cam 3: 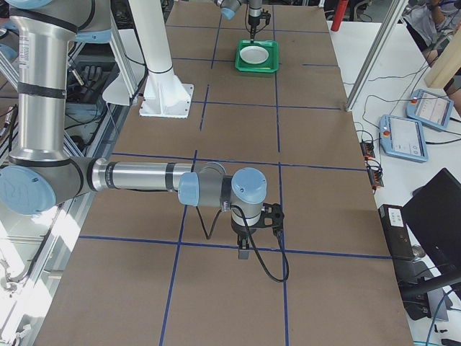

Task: Place fork
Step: 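Lower the fork into the tray beside the plate and open the left gripper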

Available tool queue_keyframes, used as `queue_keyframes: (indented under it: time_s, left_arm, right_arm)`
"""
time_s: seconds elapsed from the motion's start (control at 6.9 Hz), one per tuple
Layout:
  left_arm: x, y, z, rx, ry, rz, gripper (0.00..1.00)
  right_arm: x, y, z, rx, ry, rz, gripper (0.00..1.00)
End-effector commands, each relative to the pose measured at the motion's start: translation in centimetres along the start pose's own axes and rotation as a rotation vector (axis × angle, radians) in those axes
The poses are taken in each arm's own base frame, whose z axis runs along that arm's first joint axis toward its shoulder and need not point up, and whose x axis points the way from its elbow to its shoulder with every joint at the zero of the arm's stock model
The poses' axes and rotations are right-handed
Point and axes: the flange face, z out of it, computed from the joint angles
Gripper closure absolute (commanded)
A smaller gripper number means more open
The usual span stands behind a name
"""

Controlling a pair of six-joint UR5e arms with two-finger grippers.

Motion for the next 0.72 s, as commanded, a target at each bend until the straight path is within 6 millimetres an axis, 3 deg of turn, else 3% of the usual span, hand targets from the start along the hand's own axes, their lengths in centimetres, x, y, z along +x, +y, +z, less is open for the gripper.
queue_keyframes:
  time_s: [0.0,0.14,0.29,0.58]
  left_arm:
    - [0.4,-0.1,-1.5,0.025,0.021,0.009,0.00]
    - [-0.4,-1.4,-6.0,0.106,0.042,-0.015,0.00]
    - [-1.0,-2.5,-9.0,0.167,0.054,-0.019,0.00]
    - [-5.6,-4.8,-16.1,0.302,0.014,0.097,0.00]
  right_arm:
    - [0.0,0.0,0.0,0.000,0.000,0.001,0.00]
    - [0.0,0.0,0.0,0.000,0.000,-0.001,0.00]
    - [0.0,0.0,0.0,0.000,0.000,0.001,0.00]
    - [0.0,0.0,0.0,0.000,0.000,-0.001,0.00]
